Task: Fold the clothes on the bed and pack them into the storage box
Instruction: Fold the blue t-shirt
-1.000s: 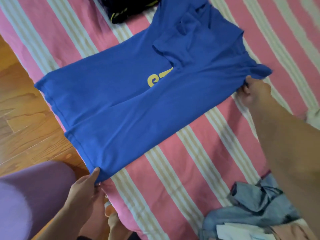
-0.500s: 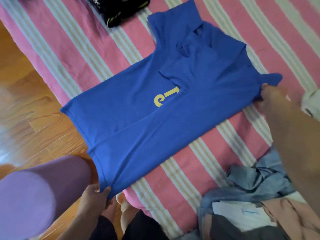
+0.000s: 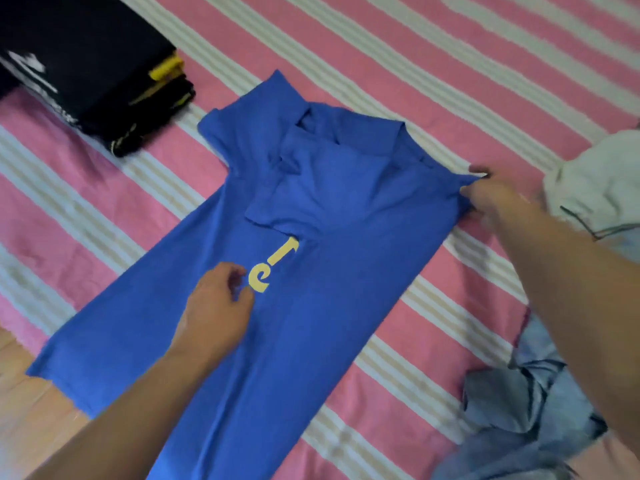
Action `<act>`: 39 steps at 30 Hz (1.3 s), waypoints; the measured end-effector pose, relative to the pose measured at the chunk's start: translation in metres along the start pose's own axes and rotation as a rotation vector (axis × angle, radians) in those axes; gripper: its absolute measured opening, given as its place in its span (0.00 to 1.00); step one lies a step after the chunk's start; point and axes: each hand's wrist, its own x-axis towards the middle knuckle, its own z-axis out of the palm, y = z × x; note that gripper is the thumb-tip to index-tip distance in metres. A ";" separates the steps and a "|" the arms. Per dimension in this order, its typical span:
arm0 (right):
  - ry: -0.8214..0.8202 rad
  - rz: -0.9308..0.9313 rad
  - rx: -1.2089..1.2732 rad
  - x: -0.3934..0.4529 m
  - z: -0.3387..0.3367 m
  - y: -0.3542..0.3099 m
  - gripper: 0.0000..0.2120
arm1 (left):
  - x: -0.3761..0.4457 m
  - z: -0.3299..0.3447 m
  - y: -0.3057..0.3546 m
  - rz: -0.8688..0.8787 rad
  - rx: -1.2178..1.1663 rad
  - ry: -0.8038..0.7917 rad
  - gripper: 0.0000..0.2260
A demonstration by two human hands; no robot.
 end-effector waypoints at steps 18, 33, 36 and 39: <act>0.103 -0.297 -0.282 0.062 -0.011 0.042 0.07 | 0.242 0.089 0.196 0.882 0.897 0.000 0.18; 0.085 -0.810 -1.272 -0.018 0.097 0.096 0.34 | 0.279 -0.009 0.181 0.592 0.399 -0.375 0.11; 0.049 -0.778 -1.297 -0.019 0.097 0.092 0.34 | 0.270 -0.014 0.154 0.246 0.014 -0.379 0.15; 0.017 -0.750 -1.305 -0.019 0.097 0.090 0.35 | 0.256 -0.019 0.113 -0.002 -0.277 -0.404 0.16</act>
